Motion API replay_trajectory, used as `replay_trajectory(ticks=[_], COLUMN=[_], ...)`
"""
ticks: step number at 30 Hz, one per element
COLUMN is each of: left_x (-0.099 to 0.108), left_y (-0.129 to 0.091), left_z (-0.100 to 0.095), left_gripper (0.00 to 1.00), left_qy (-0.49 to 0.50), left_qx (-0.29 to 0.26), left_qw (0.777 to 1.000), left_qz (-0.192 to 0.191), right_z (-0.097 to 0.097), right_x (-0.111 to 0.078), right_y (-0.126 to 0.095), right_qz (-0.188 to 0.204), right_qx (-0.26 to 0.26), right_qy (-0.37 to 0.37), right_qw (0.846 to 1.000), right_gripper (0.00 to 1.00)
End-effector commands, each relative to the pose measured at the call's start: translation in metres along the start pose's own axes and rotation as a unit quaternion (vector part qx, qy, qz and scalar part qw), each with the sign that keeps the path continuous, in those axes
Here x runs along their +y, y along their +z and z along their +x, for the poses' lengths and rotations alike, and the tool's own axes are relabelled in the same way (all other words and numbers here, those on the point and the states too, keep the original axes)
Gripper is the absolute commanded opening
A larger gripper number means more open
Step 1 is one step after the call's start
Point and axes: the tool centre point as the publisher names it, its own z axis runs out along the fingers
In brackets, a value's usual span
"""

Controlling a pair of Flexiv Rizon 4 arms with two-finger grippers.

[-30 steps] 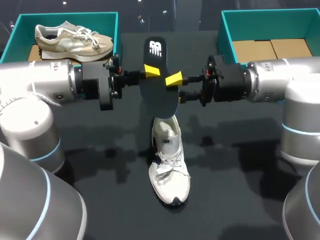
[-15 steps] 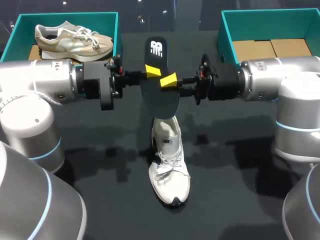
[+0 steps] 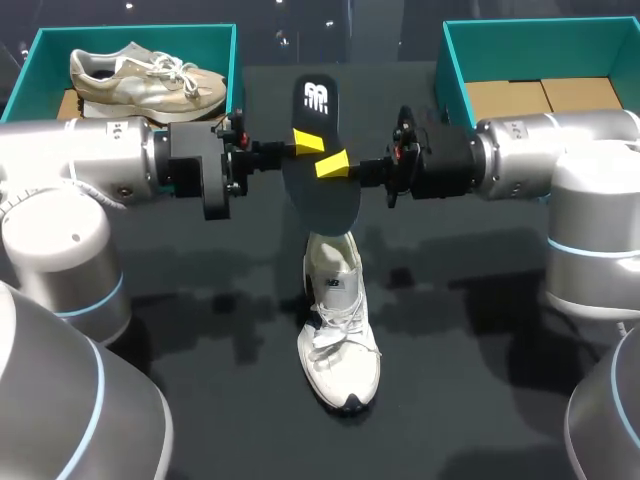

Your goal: Take the shoe out of the shoebox, open the shoe tongue, remove and reinsert the insole, then place the shoe into the shoebox

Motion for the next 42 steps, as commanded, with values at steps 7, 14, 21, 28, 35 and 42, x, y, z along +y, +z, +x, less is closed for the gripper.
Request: replay_trajectory(ticks=[7, 14, 21, 28, 35, 42], left_x=[-0.004, -0.007, -0.007, -0.008, -0.002, -0.004], left_y=[-0.011, -0.045, -0.051, -0.049, -0.069, -0.082], left_z=[0.001, 0.005, 0.004, 0.007, 0.019, 0.027], left_gripper=[1.00, 1.00, 1.00, 1.00, 1.00, 1.00], left_qy=[-0.030, -0.105, -0.109, -0.141, -0.367, -0.408], left_qx=[0.007, 0.060, 0.071, 0.093, 0.202, 0.245], left_qw=[0.999, 0.992, 0.990, 0.984, 0.907, 0.878], left_qz=[-0.009, -0.027, -0.049, -0.063, -0.045, -0.055], right_z=[-0.001, -0.005, -0.007, -0.009, -0.027, -0.038], right_x=[0.002, 0.010, 0.012, 0.015, 0.025, 0.026], right_y=[-0.007, -0.026, -0.030, -0.031, -0.039, -0.040], right_qz=[-0.009, -0.018, -0.020, -0.023, -0.031, -0.030], right_qx=[0.004, 0.007, 0.006, 0.004, -0.026, -0.052], right_qy=[-0.010, -0.032, -0.033, -0.037, -0.075, -0.104], right_qw=[1.000, 0.999, 0.999, 0.999, 0.996, 0.993], right_gripper=[0.00, 0.00, 0.00, 0.00, 0.00, 0.00])
